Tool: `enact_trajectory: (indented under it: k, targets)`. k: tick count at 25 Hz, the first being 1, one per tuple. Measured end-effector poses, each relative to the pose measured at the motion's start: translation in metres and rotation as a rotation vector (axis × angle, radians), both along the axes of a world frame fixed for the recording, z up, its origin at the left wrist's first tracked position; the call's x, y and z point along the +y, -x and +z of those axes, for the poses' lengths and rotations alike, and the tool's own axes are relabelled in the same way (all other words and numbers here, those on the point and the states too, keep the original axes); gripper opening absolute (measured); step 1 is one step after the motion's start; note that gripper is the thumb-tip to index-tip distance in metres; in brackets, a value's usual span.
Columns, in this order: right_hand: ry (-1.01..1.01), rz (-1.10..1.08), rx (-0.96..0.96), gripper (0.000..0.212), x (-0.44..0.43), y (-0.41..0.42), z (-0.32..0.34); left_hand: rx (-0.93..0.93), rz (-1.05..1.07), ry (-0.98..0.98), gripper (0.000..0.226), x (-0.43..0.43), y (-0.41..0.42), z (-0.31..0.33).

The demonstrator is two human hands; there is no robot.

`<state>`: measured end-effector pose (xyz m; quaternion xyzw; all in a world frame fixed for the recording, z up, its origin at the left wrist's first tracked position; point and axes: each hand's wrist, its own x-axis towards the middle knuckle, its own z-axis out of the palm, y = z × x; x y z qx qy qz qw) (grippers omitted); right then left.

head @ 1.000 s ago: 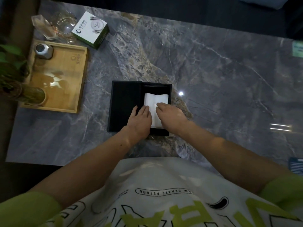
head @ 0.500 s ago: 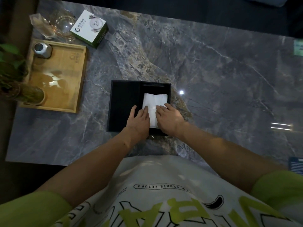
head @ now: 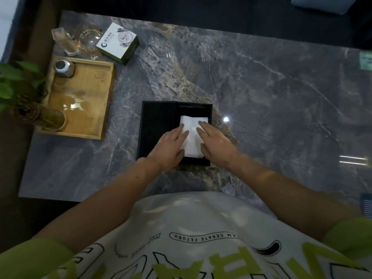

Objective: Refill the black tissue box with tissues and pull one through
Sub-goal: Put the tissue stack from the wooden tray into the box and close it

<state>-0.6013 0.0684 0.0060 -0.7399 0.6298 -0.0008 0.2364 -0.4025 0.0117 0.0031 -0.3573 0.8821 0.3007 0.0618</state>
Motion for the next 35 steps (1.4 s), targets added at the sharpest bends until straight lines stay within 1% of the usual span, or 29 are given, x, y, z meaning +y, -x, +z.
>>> enact_trajectory:
  k: [1,2,4,6,7,9,10,12,13,15,16,18,21,25,27,29,31,32,33,35]
  targets:
    - [0.009,-0.096,-0.065,0.057,0.004,0.002,-0.004,0.089,0.091,0.009,0.064,0.000,-0.005,0.000]
    - [0.005,-0.202,-0.141,0.058,0.007,0.003,-0.005,0.136,0.209,0.008,0.064,0.000,-0.010,0.002]
    - [-0.070,-0.439,-0.291,0.063,0.011,0.000,-0.001,0.134,0.474,-0.030,0.065,-0.001,-0.021,0.000]
    - [-0.161,-0.638,-0.370,0.067,0.013,-0.004,-0.002,0.095,0.720,-0.097,0.066,-0.002,-0.031,-0.006]
    - [-0.193,-0.699,-0.392,0.068,0.014,-0.007,-0.004,0.085,0.796,-0.135,0.066,-0.003,-0.036,-0.008]
    - [-0.237,-0.813,-0.499,0.068,0.017,-0.012,-0.007,0.116,0.902,-0.191,0.065,-0.004,-0.043,-0.011]
    - [-0.245,-0.869,-0.564,0.062,0.018,-0.014,-0.009,0.139,0.967,-0.224,0.065,-0.004,-0.045,-0.012]
    - [-0.261,-0.960,-0.693,0.039,0.017,-0.016,-0.007,0.188,1.116,-0.351,0.070,-0.004,-0.048,-0.010]
    - [-0.264,-0.996,-0.735,0.030,0.016,-0.016,-0.006,0.228,1.157,-0.403,0.070,-0.004,-0.050,-0.012]
    - [-0.280,-1.042,-0.828,0.015,0.016,-0.017,-0.005,0.276,1.209,-0.427,0.057,-0.004,-0.053,-0.011]
    - [-0.290,-1.068,-0.865,0.014,0.015,-0.016,-0.006,0.300,1.234,-0.415,0.048,-0.004,-0.055,-0.008]
    - [-0.308,-1.145,-0.911,0.018,0.013,-0.015,-0.006,0.325,1.263,-0.343,0.037,-0.007,-0.058,-0.001]
    - [-0.351,-1.204,-0.976,0.027,0.010,-0.013,-0.003,0.376,1.282,-0.270,0.029,-0.011,-0.063,0.009]
    - [-0.375,-1.277,-1.047,0.029,0.007,-0.012,0.000,0.608,1.188,-0.358,0.008,-0.012,-0.069,0.024]
    - [-0.391,-1.295,-1.094,0.028,0.006,-0.012,0.005,0.686,1.125,-0.442,0.009,-0.009,-0.065,0.035]
    - [-0.399,-1.322,-1.141,0.028,0.005,-0.013,0.008,0.702,1.081,-0.497,0.010,-0.007,-0.057,0.047]
    - [-0.410,-1.334,-1.168,0.030,0.005,-0.011,0.010,0.714,1.021,-0.557,0.006,-0.007,-0.044,0.056]
    - [-0.423,-1.340,-1.179,0.034,0.005,-0.010,0.010,0.707,0.998,-0.594,0.010,-0.007,-0.037,0.059]
    - [-0.443,-1.351,-1.186,0.039,0.006,-0.009,0.010,0.679,0.975,-0.624,0.021,-0.007,-0.030,0.060]
    - [-0.481,-1.358,-1.212,0.046,0.006,-0.006,0.012,0.556,0.940,-0.659,0.053,-0.010,-0.014,0.058]
